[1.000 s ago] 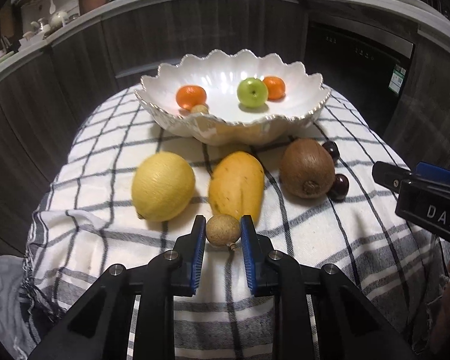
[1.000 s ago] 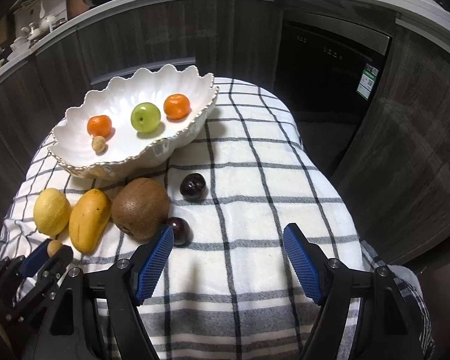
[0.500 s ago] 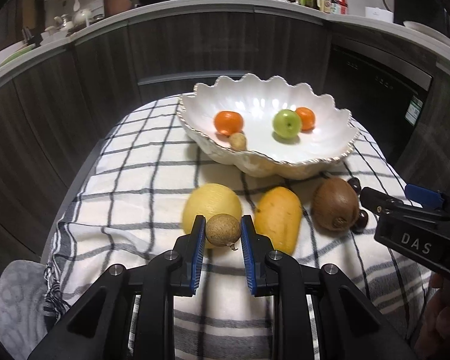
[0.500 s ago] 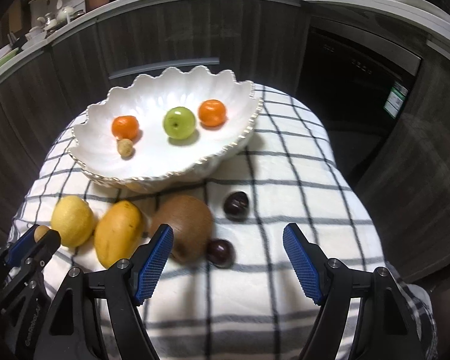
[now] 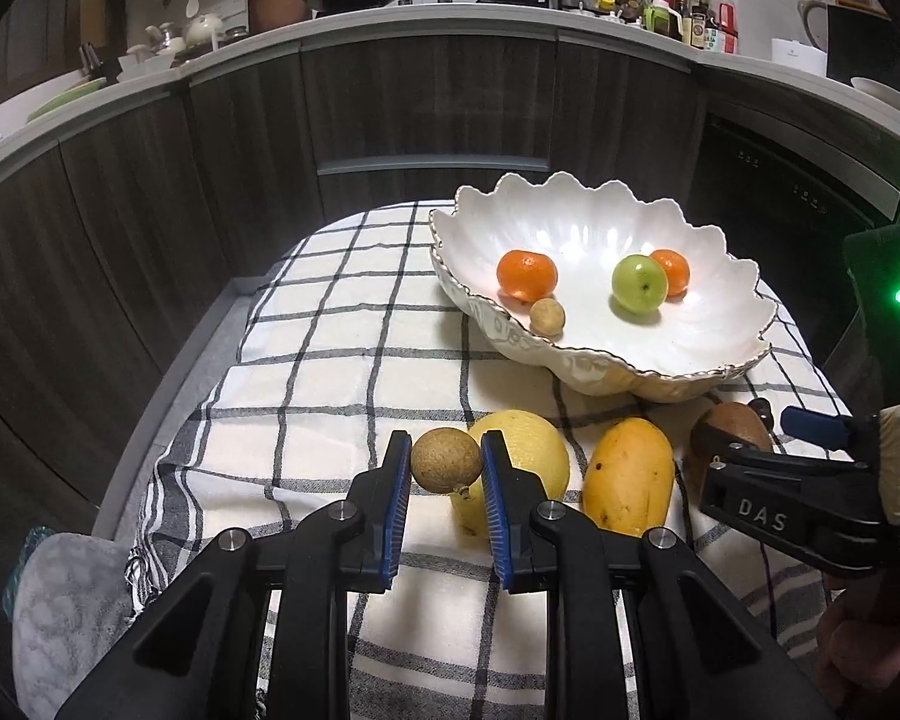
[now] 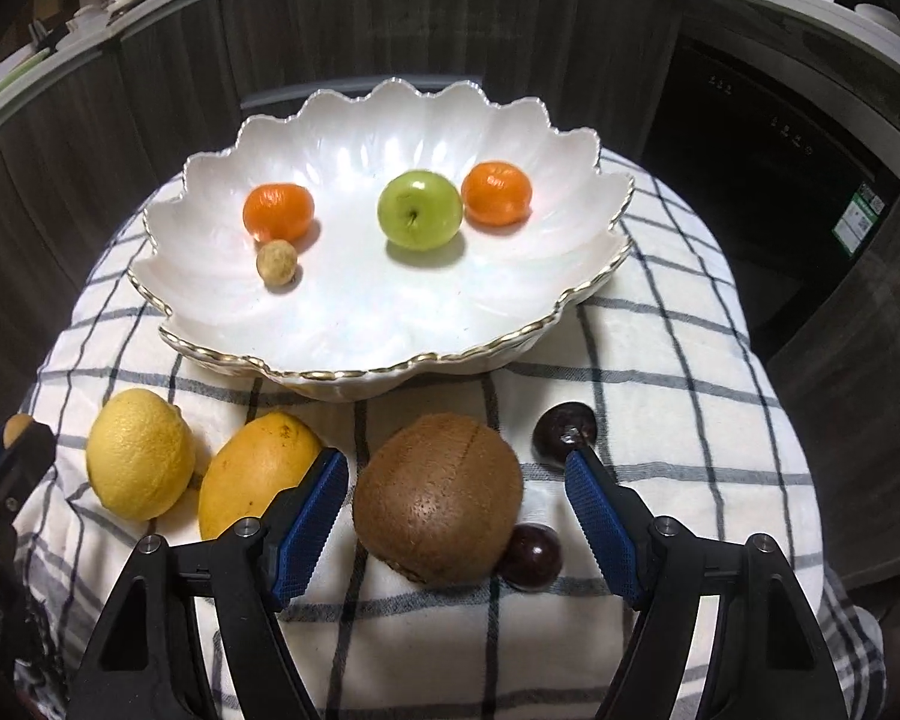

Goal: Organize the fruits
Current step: 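Lift the small brown fruit with the left tool while the right tool grasps the kiwi, then carry both fruits over the white bowl and open both tools to drop them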

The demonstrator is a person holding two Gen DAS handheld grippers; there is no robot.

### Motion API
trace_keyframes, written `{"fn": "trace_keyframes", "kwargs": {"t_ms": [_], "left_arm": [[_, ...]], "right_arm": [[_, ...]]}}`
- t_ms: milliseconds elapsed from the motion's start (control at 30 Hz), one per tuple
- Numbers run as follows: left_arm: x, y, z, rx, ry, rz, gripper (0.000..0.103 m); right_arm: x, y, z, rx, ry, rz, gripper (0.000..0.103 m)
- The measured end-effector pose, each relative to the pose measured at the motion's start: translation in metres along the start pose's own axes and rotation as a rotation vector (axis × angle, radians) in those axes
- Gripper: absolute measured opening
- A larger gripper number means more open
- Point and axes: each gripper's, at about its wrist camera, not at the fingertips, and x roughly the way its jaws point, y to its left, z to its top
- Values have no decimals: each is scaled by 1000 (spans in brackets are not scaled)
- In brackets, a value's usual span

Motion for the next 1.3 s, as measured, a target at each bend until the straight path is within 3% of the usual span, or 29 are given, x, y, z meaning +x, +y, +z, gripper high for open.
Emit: {"fn": "trace_keyframes", "kwargs": {"t_ms": [167,467,800,1033,1300], "left_arm": [[4,1,0,-5,10,-2,24],[1,-1,3,-4,1,-11,24],[-14,-9,16,12,-36,-35,24],[-17,-17,38,12,-61,-75,24],[4,-26,78,38,-80,-113,24]], "right_arm": [[16,3,-3,-13,41,23,62],[4,-1,-9,0,16,40,61],[-38,-11,-4,19,-53,63,61],[-63,-17,26,15,-142,70,61],[-59,-20,65,10,-191,60,61]]}}
